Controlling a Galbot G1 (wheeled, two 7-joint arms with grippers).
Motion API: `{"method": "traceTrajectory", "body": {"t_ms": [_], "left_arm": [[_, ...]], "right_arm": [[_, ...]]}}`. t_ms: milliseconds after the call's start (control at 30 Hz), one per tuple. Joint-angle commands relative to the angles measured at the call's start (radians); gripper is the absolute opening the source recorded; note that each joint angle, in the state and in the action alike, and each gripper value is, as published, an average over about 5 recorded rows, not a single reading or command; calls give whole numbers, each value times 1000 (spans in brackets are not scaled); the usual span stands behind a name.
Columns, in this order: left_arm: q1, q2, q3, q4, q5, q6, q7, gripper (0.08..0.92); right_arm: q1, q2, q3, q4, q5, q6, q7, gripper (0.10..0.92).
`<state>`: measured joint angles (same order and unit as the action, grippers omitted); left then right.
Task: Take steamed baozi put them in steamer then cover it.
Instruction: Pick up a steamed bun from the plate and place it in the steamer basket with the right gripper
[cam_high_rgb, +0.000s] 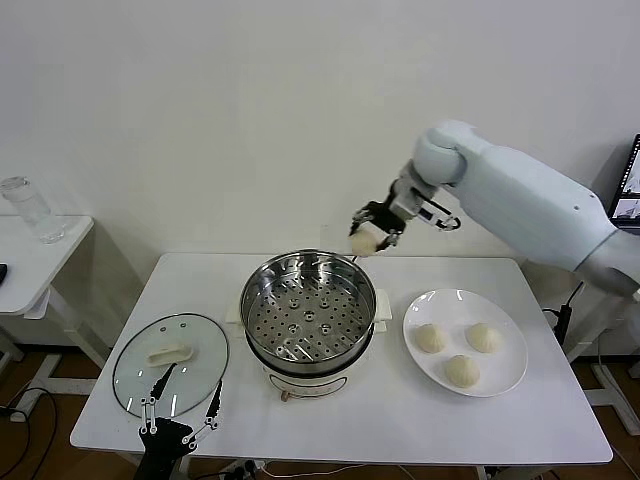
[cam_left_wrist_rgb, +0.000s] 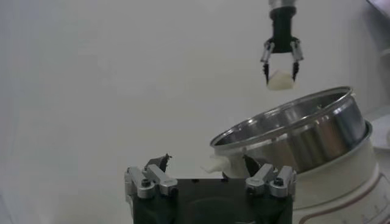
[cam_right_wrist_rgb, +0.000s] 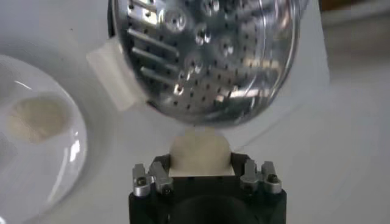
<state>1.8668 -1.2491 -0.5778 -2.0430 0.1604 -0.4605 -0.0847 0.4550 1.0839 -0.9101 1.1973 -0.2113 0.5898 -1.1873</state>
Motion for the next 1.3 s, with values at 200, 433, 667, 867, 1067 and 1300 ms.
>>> {"method": "traceTrajectory", "body": {"t_ms": [200, 433, 667, 867, 1067, 1300], "left_arm": [[-12, 1, 6, 11, -15, 4, 4, 823], [-18, 4, 8, 15, -20, 2, 3, 823], [-16, 8, -1, 12, -21, -2, 2, 823], [-14, 9, -6, 10, -23, -6, 2, 823], [-14, 10, -12, 10, -23, -10, 1, 823], [-13, 9, -15, 11, -23, -14, 0, 823]], "right_arm": [[27, 191, -93, -5, -42, 79, -39, 687], [-43, 250, -97, -83, -80, 68, -66, 692], [-90, 292, -89, -167, -113, 65, -75, 695], [-112, 325, -76, -218, -132, 69, -75, 697], [-134, 360, -55, -269, -181, 77, -67, 704], [-144, 375, -49, -296, -196, 90, -55, 736]]}}
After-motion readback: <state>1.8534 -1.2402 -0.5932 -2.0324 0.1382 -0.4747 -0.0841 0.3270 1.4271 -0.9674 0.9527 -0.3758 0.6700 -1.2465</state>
